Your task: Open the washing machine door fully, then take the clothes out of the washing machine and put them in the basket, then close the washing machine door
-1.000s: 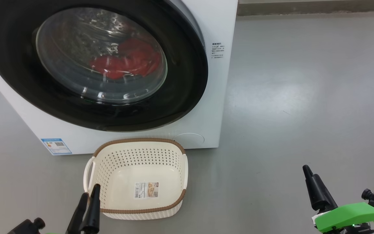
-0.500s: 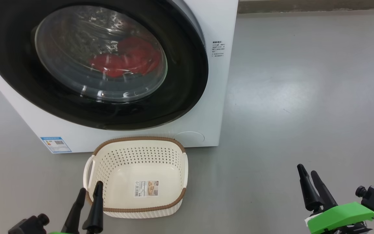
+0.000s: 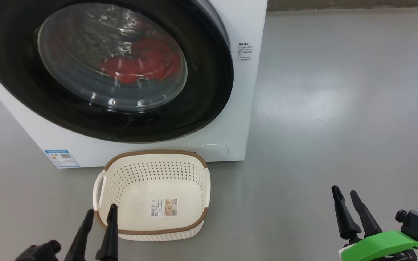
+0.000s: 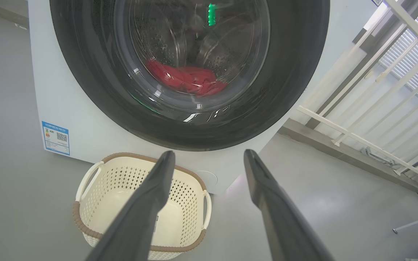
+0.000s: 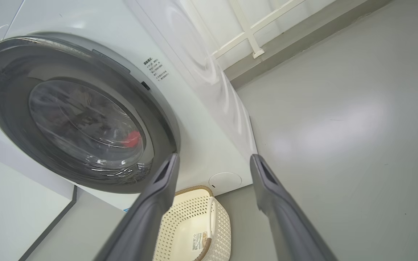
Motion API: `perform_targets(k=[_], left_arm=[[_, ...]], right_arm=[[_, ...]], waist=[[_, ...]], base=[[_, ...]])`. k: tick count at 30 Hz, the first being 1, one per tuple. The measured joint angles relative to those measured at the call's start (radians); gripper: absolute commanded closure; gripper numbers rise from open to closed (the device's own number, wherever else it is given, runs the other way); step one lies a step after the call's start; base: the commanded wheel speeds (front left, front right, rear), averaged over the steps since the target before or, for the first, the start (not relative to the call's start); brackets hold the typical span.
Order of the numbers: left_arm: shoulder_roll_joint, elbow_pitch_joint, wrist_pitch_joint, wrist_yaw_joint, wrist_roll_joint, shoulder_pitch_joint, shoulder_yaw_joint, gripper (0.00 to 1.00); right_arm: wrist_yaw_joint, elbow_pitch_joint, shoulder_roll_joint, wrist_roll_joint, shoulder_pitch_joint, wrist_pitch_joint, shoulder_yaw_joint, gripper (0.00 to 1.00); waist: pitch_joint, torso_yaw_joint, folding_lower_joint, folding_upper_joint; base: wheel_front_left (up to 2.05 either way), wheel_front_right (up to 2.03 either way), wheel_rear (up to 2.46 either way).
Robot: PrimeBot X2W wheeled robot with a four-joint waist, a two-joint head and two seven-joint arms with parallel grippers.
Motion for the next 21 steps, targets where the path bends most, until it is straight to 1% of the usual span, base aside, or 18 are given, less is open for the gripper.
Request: perform_targets(k=[13, 21], left_arm=[[0.0, -0.013, -0.043, 0.0, 0.167, 0.002, -0.001, 0.0], [0.0, -0.021, -0.068, 0.0, 0.276, 0.002, 0.004, 0.0]], right_arm=[[0.0, -0.002, 0.001, -0.138, 0.016, -0.038, -0.005, 0.0], [0.0, -0.002, 0.003, -0.234, 0.032, -0.061, -0.034, 0.0]], waist=[[0.006, 0.004, 0.0, 0.0], [0.011, 0.005, 0.0, 0.0]], base=[[0.0, 0.0, 0.0], [0.0, 0.0, 0.0]])
